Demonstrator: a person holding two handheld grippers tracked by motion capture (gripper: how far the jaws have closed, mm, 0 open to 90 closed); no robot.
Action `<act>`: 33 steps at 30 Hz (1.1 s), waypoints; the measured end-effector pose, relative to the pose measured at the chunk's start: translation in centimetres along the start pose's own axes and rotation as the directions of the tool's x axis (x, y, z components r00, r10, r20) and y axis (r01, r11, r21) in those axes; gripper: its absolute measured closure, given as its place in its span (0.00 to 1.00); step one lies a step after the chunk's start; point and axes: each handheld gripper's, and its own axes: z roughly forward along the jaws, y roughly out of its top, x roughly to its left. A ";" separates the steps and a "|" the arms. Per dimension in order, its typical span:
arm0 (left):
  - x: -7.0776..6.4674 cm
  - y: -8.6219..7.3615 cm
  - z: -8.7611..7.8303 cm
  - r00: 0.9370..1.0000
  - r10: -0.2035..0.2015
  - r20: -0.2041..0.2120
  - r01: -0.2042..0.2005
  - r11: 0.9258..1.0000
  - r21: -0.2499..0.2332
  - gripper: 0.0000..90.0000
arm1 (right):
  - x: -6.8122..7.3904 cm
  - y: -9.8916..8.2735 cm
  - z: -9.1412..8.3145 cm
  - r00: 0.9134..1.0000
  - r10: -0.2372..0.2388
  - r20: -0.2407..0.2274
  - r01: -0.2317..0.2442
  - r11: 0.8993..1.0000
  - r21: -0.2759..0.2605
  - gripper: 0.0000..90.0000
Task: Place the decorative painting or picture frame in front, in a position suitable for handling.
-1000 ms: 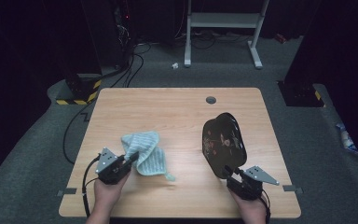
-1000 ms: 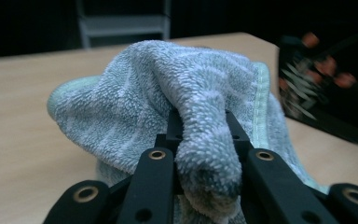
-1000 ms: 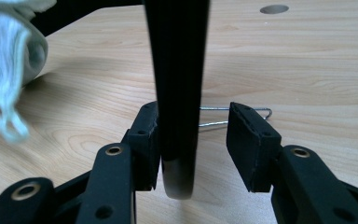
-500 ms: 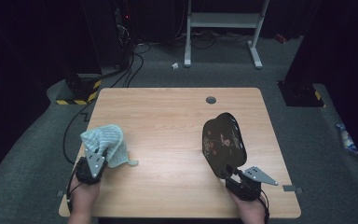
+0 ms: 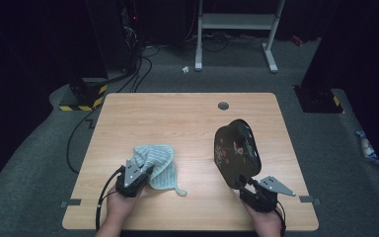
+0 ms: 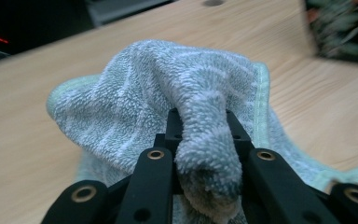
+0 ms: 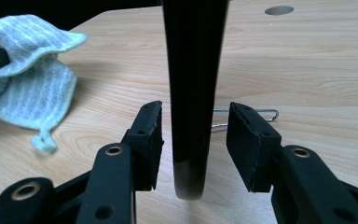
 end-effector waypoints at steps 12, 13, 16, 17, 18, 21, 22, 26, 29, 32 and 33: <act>-0.7 1.4 0.6 0.835 -0.252 0.489 0.315 0.948 -0.049 0.85 | 0.0 0.0 0.1 1.000 0.004 -0.002 -0.004 1.000 0.002 0.61; -0.3 1.3 0.7 0.794 -0.291 0.533 0.369 0.928 -0.044 0.85 | 0.1 0.0 0.1 1.000 0.004 -0.003 -0.004 1.000 0.003 0.61; 0.3 0.9 1.1 0.804 -0.309 0.508 0.374 0.927 -0.027 0.85 | 0.1 0.0 0.1 1.000 0.001 -0.006 -0.001 1.000 0.002 0.61; 0.5 0.7 1.3 0.819 -0.313 0.482 0.364 0.931 -0.015 0.85 | 0.1 0.0 0.1 1.000 0.001 -0.006 -0.001 1.000 0.002 0.61; 0.7 0.4 1.5 0.829 -0.318 0.460 0.361 0.932 -0.007 0.85 | 0.1 0.0 0.1 1.000 0.001 -0.007 -0.001 1.000 0.001 0.61; 1.6 -0.7 2.3 0.873 -0.340 0.350 0.347 0.937 0.045 0.85 | 0.2 0.0 0.1 1.000 -0.001 -0.008 0.001 1.000 0.001 0.61; 1.8 -1.0 2.5 0.882 -0.344 0.322 0.343 0.937 0.063 0.85 | 0.2 0.0 0.1 1.000 -0.001 -0.008 0.001 1.000 0.001 0.61; 2.0 -1.8 3.3 0.896 -0.360 0.262 0.338 0.933 0.126 0.83 | 0.2 0.0 0.1 1.000 -0.001 -0.008 0.001 1.000 0.001 0.61; 1.9 -1.9 3.5 0.900 -0.348 0.263 0.324 0.937 0.130 0.83 | 0.2 0.0 0.1 1.000 -0.001 -0.007 0.001 1.000 0.000 0.61; 1.5 -1.2 3.0 0.901 -0.327 0.284 0.316 0.945 0.083 0.85 | 0.2 0.0 0.1 1.000 -0.001 -0.006 0.001 1.000 -0.001 0.61; 1.3 -0.7 2.7 0.909 -0.306 0.284 0.299 0.952 0.070 0.86 | 0.2 0.0 0.0 1.000 0.001 -0.006 -0.001 1.000 -0.002 0.61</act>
